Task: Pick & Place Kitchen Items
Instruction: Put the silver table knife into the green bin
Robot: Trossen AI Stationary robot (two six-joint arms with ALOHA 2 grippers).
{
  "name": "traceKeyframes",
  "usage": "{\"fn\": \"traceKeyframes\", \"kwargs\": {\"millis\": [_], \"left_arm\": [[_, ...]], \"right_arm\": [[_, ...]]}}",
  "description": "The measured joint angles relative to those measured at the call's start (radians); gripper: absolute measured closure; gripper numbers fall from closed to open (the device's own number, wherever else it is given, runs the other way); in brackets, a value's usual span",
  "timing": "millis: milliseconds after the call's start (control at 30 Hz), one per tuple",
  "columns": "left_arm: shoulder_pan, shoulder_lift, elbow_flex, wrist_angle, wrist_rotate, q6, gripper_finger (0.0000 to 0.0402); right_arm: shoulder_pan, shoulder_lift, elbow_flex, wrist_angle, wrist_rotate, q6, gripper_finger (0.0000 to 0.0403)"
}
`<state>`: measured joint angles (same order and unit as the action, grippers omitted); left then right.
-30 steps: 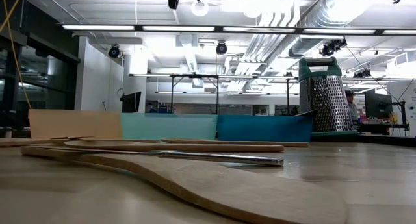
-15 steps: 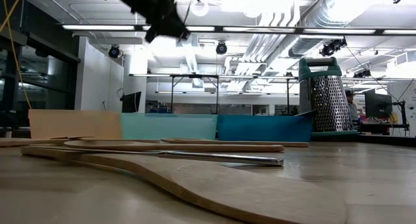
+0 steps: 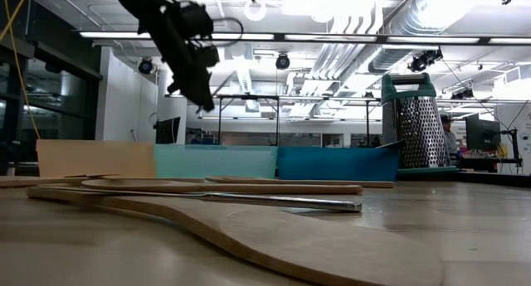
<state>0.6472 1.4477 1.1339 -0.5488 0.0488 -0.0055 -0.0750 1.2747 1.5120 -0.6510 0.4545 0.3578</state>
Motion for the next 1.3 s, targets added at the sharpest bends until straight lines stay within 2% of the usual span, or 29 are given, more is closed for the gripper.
{"fn": "traceKeyframes", "kwargs": {"millis": [500, 967, 1300], "left_arm": [[0.014, 0.209, 0.000, -0.089, -0.035, 0.109, 0.0329], [0.014, 0.299, 0.000, -0.107, -0.071, 0.152, 0.0329], [0.014, 0.319, 0.000, -0.104, -0.096, 0.181, 0.0329]], "right_arm": [[0.000, 0.000, 0.000, -0.007, 0.071, 0.067, 0.0228], [0.000, 0.000, 0.000, -0.008, 0.071, 0.080, 0.0228], [0.000, 0.008, 0.000, -0.015, 0.071, 0.090, 0.0228]]}}
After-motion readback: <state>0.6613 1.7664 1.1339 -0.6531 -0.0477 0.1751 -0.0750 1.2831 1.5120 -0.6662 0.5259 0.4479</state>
